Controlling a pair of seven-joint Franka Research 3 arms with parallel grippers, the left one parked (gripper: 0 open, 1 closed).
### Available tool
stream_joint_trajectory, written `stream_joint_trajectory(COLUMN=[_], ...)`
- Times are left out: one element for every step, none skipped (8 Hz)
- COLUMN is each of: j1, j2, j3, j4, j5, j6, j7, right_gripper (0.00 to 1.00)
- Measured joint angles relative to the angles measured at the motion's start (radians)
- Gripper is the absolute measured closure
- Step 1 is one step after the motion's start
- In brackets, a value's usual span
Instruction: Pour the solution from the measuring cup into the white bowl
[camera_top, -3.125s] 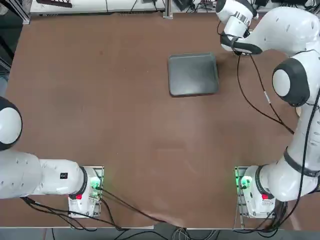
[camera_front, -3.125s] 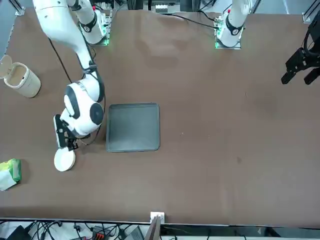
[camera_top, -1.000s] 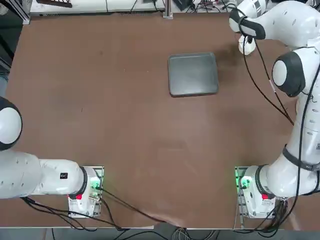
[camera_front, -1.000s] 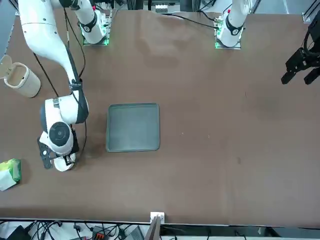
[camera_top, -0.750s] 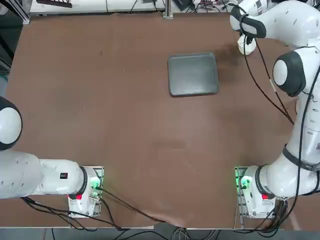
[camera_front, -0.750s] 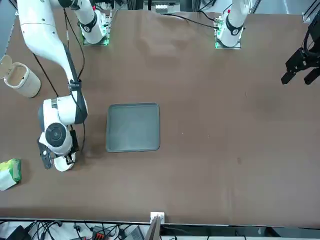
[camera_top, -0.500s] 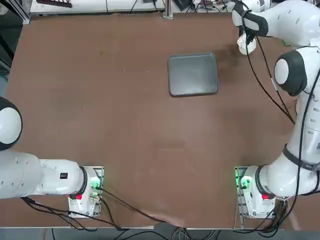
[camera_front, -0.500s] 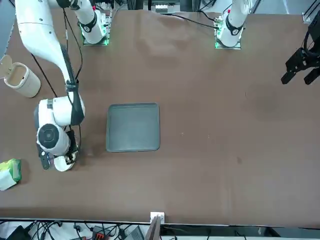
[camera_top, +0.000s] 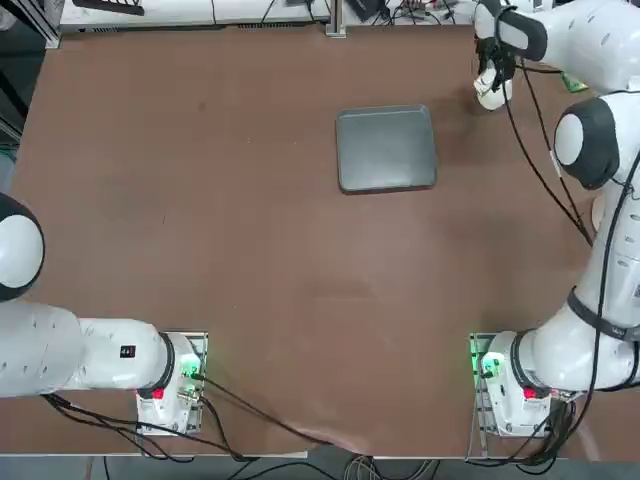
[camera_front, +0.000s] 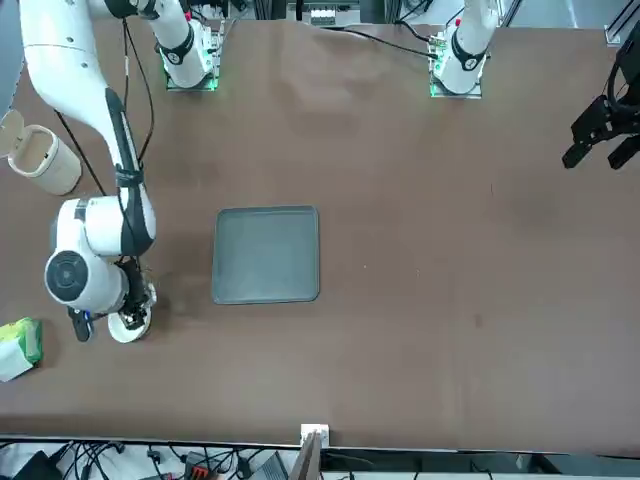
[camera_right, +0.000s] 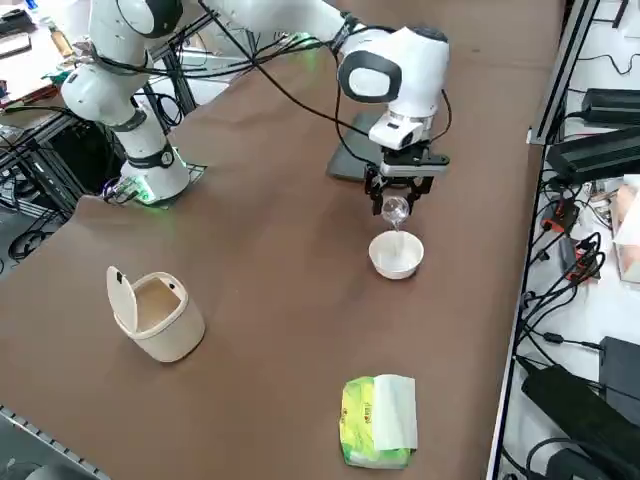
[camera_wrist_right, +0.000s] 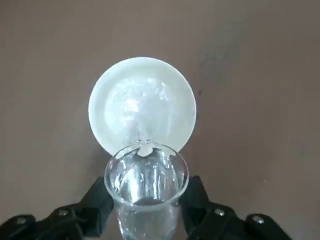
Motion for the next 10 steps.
stream_joint_trajectory(j1=[-0.018, -0.040, -0.064, -0.090, -0.114, -0.134, -0.154, -0.171, -0.189, -0.211], j2=[0.000, 0.000, 0.000, -0.001, -0.001, -0.001, -0.001, -0.001, -0.001, 0.000], j3=[0.000, 0.000, -0.001, -0.001, -0.001, -0.001, 0.000, 0.000, 0.000, 0.000], j4=[0.001, 0.005, 0.011, 0.017, 0.020, 0.021, 0.021, 0.021, 0.021, 0.020], j5=[0.056, 0.116, 0.178, 0.248, 0.315, 0.371, 0.425, 0.470, 0.506, 0.552], j6=[-0.010, -0.026, -0.043, -0.060, -0.070, -0.073, -0.074, -0.077, -0.081, -0.086], j7=[-0.048, -0.101, -0.149, -0.199, -0.242, -0.278, -0.317, -0.353, -0.384, -0.416], right_gripper=[0.26, 0.26, 0.26, 0.26, 0.26, 0.26, 0.26, 0.26, 0.26, 0.26])
